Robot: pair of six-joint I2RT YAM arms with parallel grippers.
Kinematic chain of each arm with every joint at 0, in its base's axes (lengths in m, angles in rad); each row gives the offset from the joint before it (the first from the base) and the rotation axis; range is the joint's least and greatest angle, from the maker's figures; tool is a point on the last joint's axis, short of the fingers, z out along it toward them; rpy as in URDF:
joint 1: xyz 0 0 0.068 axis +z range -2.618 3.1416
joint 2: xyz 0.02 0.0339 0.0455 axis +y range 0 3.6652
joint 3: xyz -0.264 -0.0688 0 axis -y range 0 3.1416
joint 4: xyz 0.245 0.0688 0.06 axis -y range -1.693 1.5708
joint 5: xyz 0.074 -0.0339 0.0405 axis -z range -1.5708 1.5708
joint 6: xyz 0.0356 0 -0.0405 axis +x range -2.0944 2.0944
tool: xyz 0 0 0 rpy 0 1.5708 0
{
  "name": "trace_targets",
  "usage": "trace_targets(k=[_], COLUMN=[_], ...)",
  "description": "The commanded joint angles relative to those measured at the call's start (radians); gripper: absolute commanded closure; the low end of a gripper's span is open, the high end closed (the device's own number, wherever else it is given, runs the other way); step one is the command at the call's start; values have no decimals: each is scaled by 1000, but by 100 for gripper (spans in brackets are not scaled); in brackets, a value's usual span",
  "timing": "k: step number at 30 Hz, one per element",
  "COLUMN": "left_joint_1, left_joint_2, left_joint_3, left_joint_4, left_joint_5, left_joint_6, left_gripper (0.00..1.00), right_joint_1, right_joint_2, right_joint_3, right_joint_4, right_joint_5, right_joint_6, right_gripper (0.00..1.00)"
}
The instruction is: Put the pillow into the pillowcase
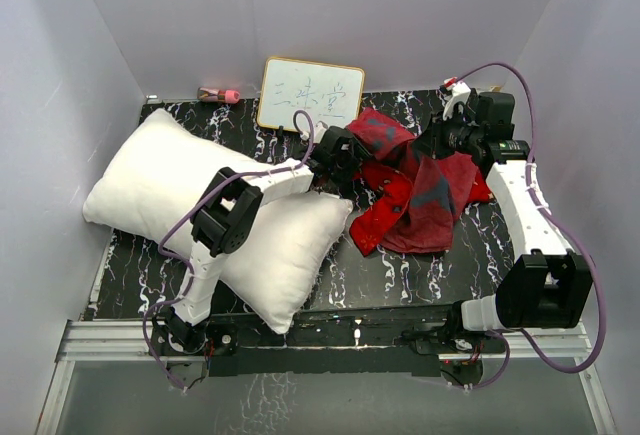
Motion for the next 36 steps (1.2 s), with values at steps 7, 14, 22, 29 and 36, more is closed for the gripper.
trace_targets(k=[7,14,22,29,36], left_joint_1=[3,9,20,12,-23], left_joint_2=[94,97,-159,-457,-639], left_joint_3=[177,216,241,339,308], left_joint_4=[-97,-68,-23,-24,3], left_joint_5=[-11,14,1,-49,-16], left_joint_6=[-5,92,427,731,814], left_gripper=[35,80,100,100,100], right_joint_1=[-8,-18,-99,-117,-129], right_joint_2=[-54,-55,-19,26,-26], right_joint_3=[2,16,287,560,529], right_joint_4=[46,40,34,154,296], right_joint_5=[-34,-15,17,66,122], right_joint_6=[3,-14,-26,43,94], right_gripper=[91,90,91,90,90])
